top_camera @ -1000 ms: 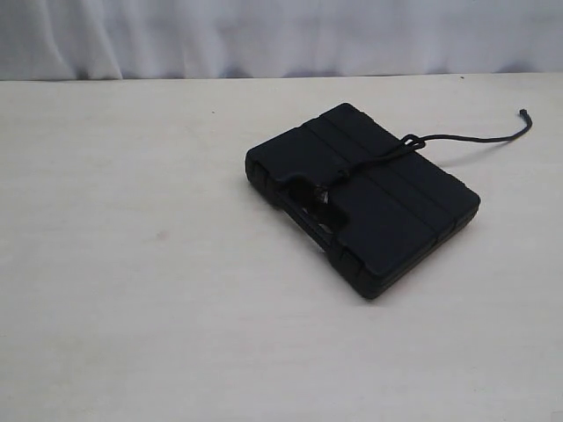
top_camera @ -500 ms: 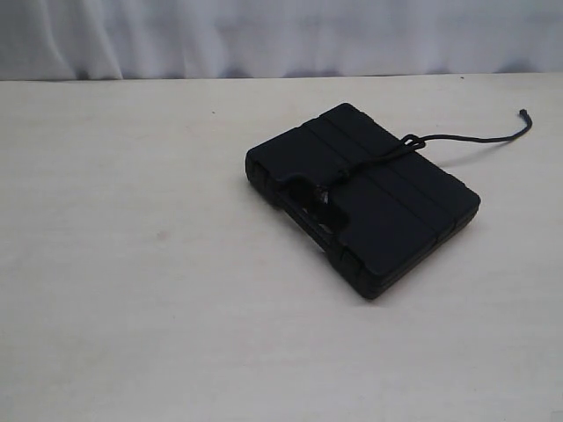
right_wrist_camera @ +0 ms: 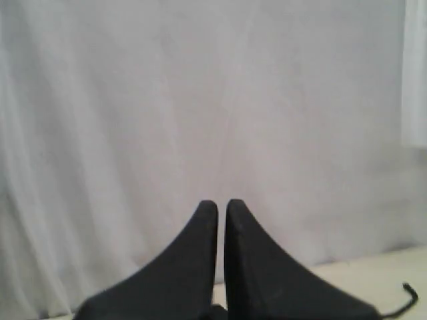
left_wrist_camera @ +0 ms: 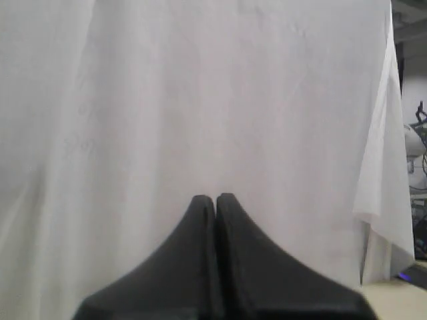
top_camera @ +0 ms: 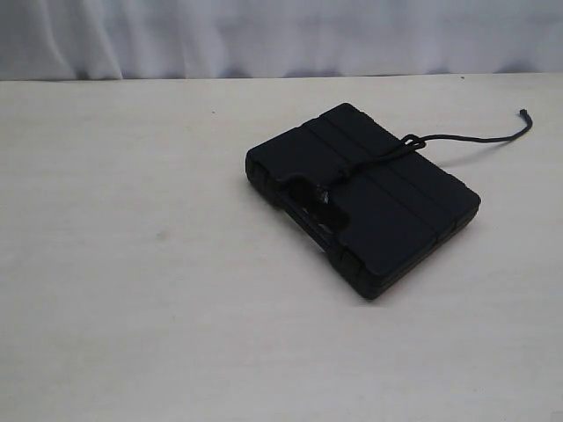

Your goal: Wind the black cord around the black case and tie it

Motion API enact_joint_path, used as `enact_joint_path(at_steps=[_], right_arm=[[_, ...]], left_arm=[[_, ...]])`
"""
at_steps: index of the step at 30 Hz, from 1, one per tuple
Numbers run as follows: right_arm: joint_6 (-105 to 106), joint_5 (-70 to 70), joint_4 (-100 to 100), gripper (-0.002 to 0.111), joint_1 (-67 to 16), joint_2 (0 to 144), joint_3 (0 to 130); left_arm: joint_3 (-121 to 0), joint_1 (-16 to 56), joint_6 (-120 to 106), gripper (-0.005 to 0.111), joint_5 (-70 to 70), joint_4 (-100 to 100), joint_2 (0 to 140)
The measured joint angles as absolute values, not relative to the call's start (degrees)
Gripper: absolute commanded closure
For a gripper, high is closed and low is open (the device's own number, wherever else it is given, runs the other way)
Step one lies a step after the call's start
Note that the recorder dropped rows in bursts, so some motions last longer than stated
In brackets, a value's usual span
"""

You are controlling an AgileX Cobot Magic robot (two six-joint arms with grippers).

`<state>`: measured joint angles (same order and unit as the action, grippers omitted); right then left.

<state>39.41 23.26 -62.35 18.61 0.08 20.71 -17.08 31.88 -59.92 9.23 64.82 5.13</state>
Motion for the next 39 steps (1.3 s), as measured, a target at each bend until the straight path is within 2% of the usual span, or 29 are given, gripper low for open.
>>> enact_joint_path(at_steps=[6, 12, 19, 27, 39], right_arm=[[46.37, 22.52, -65.37, 0.104, 18.61, 0.17, 8.41], [64.99, 22.41, -83.71, 0.104, 18.61, 0.20, 0.71], [70.88, 22.41, -85.99, 0.104, 18.61, 0.20, 0.18], [69.48, 22.41, -81.77, 0.104, 18.61, 0.20, 0.18], [65.99, 23.32, -81.75, 0.104, 18.61, 0.20, 0.18]], left_arm=[[-8.85, 31.88, -57.07, 0.107, 10.28, 64.82, 5.24], [-1.98, 31.88, -56.82, 0.107, 11.57, 64.82, 5.13], [-0.15, 31.88, -57.68, 0.107, 9.72, 64.68, 5.13], [-0.15, 31.88, -59.59, 0.107, 3.77, 64.44, 5.13], [-0.15, 31.88, -59.70, 0.107, 2.38, 64.44, 5.13]])
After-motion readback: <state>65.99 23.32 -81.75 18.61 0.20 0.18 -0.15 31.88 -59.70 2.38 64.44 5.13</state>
